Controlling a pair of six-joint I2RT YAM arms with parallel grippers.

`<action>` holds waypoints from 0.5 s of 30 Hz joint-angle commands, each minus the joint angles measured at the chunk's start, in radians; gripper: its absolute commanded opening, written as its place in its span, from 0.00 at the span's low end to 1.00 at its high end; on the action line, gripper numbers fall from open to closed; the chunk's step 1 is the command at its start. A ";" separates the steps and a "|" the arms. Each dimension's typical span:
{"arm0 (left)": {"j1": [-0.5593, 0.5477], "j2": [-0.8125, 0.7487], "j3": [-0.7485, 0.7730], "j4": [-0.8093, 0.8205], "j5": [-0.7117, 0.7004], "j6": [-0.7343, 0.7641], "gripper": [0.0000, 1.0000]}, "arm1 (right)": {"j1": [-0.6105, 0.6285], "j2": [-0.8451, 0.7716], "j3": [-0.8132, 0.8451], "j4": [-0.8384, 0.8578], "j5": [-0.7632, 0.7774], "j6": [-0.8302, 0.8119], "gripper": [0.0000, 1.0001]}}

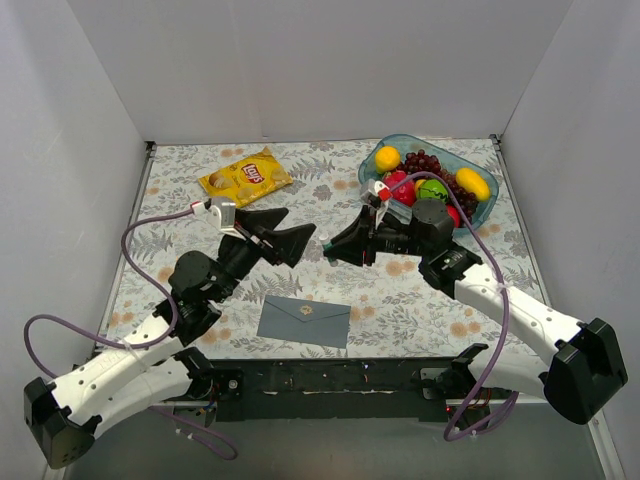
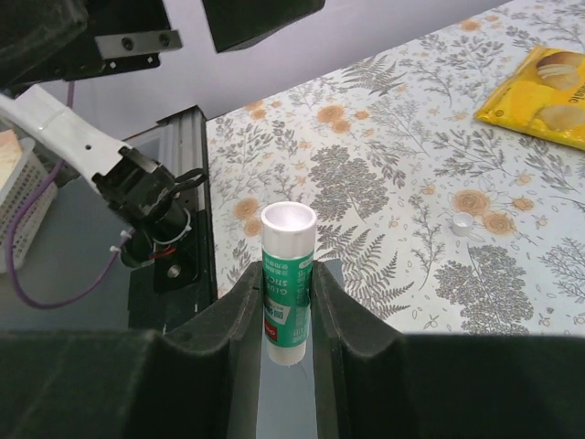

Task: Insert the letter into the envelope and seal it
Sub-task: Screw the solid glue.

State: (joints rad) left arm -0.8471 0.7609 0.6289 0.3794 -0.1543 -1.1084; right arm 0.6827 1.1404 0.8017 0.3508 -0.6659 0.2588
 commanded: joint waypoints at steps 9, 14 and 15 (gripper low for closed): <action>0.120 0.035 -0.003 0.039 0.622 0.058 0.82 | -0.031 -0.067 -0.029 0.112 -0.167 -0.003 0.01; 0.128 0.055 0.005 0.050 0.654 0.059 0.73 | -0.029 -0.074 -0.032 0.132 -0.237 0.014 0.01; 0.129 0.060 0.005 0.058 0.674 0.055 0.71 | -0.031 -0.074 -0.035 0.143 -0.250 0.022 0.01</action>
State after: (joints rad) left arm -0.7288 0.8120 0.6289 0.4019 0.4267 -1.0660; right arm 0.6556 1.0904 0.7704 0.4141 -0.8379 0.2615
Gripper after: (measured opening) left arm 0.742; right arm 0.293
